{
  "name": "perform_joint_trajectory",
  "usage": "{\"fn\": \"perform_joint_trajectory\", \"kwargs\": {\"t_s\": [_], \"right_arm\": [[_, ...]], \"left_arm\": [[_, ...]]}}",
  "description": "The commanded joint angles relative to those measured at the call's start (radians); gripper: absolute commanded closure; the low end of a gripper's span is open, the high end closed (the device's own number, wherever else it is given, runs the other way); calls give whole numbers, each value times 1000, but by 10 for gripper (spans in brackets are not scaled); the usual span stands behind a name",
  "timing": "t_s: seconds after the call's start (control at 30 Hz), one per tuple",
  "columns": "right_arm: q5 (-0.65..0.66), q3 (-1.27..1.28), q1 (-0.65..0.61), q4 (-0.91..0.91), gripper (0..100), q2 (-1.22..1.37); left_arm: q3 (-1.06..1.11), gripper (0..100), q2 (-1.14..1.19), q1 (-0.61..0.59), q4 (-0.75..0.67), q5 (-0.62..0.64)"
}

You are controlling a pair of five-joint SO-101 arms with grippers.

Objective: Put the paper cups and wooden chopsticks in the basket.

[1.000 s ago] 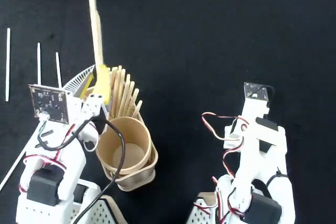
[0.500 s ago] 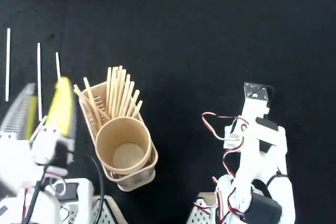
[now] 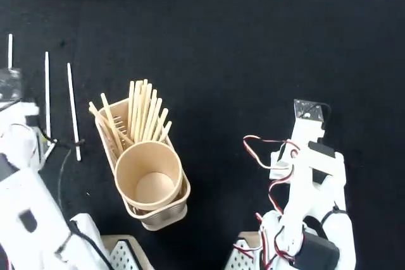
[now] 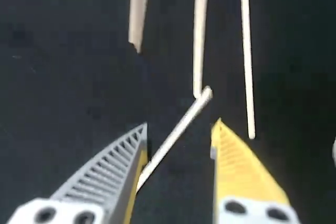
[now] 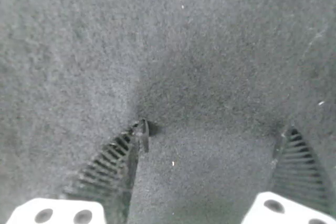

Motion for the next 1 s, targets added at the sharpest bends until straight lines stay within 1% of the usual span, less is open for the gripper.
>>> {"fn": "perform_joint_trajectory", "kwargs": {"t_s": [0.0, 0.1, 0.2, 0.27, 0.33, 0.4, 0.53, 0.67, 0.83, 0.97], "right_arm": [[6, 5, 8, 0, 616, -10], [6, 5, 8, 0, 616, -10], [6, 5, 8, 0, 616, -10], [6, 5, 8, 0, 616, -10], [6, 5, 8, 0, 616, -10], [6, 5, 8, 0, 616, -10], [6, 5, 8, 0, 616, -10], [6, 5, 8, 0, 616, -10], [6, 5, 8, 0, 616, -10], [6, 5, 8, 0, 616, -10]], "left_arm": [[96, 798, 120, 16, -52, -141], [219, 798, 178, 38, -189, -173], [348, 798, 235, 36, -411, -170], [401, 798, 270, 21, -535, -170], [410, 798, 304, -1, -598, -170], [367, 798, 342, -28, -592, -172], [209, 802, 442, -50, -480, -190], [73, 802, 551, -16, -365, -333], [-84, 799, 727, -2, -348, -408], [-219, 802, 930, -2, -348, -413]]}}
